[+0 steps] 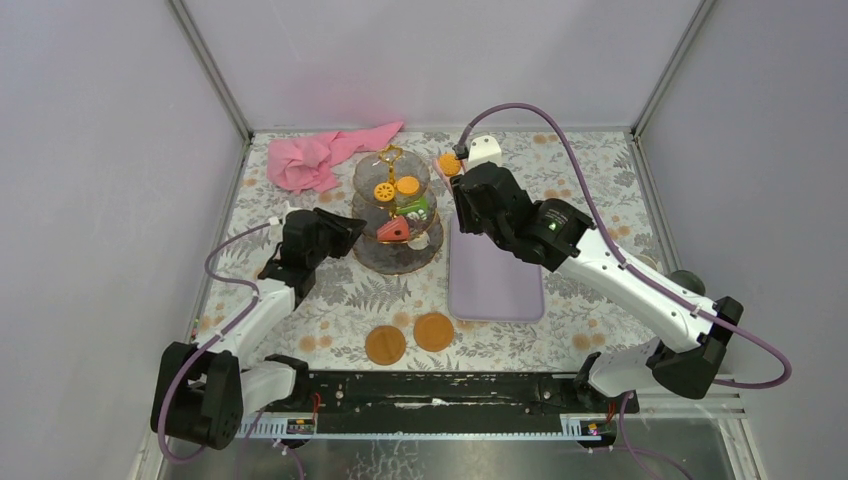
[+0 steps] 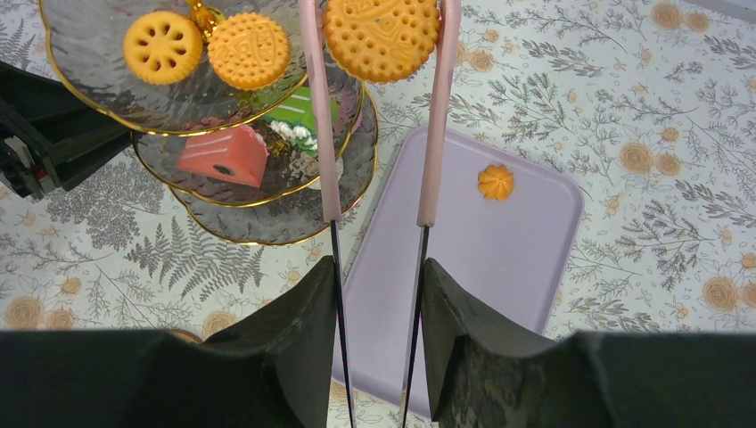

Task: Serve the afternoon tea
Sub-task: Adjust the desert table at the center of the board.

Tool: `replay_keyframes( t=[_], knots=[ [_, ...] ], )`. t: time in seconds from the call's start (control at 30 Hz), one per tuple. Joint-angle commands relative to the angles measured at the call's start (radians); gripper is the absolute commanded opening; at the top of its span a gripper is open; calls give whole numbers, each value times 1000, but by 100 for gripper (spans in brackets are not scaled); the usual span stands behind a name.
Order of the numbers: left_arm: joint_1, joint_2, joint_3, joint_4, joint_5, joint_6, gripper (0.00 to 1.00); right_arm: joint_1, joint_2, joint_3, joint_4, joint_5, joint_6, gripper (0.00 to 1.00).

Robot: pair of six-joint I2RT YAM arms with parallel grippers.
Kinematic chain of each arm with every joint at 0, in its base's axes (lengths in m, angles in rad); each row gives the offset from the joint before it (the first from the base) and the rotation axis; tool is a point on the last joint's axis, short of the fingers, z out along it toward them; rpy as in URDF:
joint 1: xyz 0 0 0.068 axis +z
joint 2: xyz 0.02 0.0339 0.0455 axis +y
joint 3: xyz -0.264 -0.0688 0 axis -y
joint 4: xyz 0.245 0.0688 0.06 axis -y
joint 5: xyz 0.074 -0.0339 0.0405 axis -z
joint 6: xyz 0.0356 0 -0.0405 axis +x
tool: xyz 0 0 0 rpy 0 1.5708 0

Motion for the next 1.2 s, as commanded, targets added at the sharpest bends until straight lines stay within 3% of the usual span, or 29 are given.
replay_keyframes(
  t=[0.0,0.57,1.17],
  knots=[
    [-4,21,75,-14,7,64,35,5,2,46,53,-1,-16,24],
    [8,74,174,-149,-33,212,20,5,9,50,61,-11,-26,24],
    [105,183,306,-197,-16,344,19,6,42,85,64,-20,-55,24]
  ],
)
